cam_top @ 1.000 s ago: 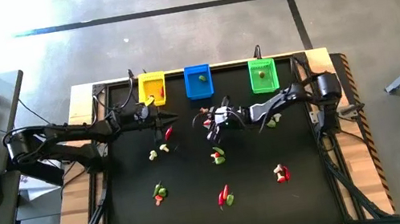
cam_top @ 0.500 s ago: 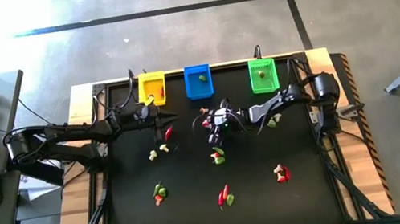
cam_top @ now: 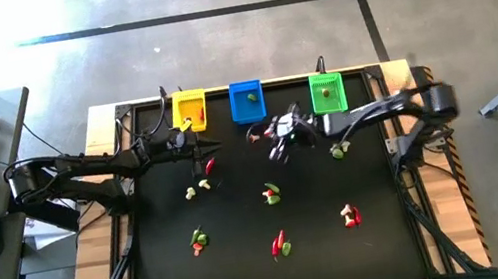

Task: Sort produce into baskets
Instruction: Put the orange mushroom into the green bin

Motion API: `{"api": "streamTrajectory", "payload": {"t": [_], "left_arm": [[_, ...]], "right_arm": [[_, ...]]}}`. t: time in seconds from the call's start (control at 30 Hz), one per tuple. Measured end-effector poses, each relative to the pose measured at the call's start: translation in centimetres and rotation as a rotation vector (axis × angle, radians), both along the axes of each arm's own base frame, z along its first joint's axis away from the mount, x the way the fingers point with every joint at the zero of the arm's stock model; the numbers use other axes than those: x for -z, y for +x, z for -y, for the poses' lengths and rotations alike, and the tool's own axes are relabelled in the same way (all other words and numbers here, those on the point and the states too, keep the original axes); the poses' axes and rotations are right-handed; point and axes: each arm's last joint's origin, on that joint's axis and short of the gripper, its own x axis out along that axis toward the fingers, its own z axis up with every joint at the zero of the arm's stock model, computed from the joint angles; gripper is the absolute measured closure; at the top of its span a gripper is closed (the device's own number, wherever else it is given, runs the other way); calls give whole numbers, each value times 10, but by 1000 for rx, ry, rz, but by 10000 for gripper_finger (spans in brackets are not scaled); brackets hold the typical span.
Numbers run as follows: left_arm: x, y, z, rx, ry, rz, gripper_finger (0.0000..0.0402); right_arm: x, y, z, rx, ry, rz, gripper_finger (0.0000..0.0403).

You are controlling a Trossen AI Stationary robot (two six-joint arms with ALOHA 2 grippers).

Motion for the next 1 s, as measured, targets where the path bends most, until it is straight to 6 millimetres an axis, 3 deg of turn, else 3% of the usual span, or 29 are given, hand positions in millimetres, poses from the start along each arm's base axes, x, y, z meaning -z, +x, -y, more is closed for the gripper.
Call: {"api": "streamTrajectory", "payload": {"t": [0.2, 0.37, 0.67, 1.0], "left_arm": [[0, 0, 0, 0, 0, 0, 351], [0, 0, -1, -46, -9, -3, 351], [0, 0, -1, -50, -19, -3, 351], [0, 0, -1, -48, -19, -2, 351]], "right_arm": [[-30, -54, 39, 293, -7, -108, 400], [-35, -84, 75, 462, 12, -154, 400], [-13, -112, 136, 611, 121, -146, 400], [23, -119, 169, 632, 214, -157, 400]]}}
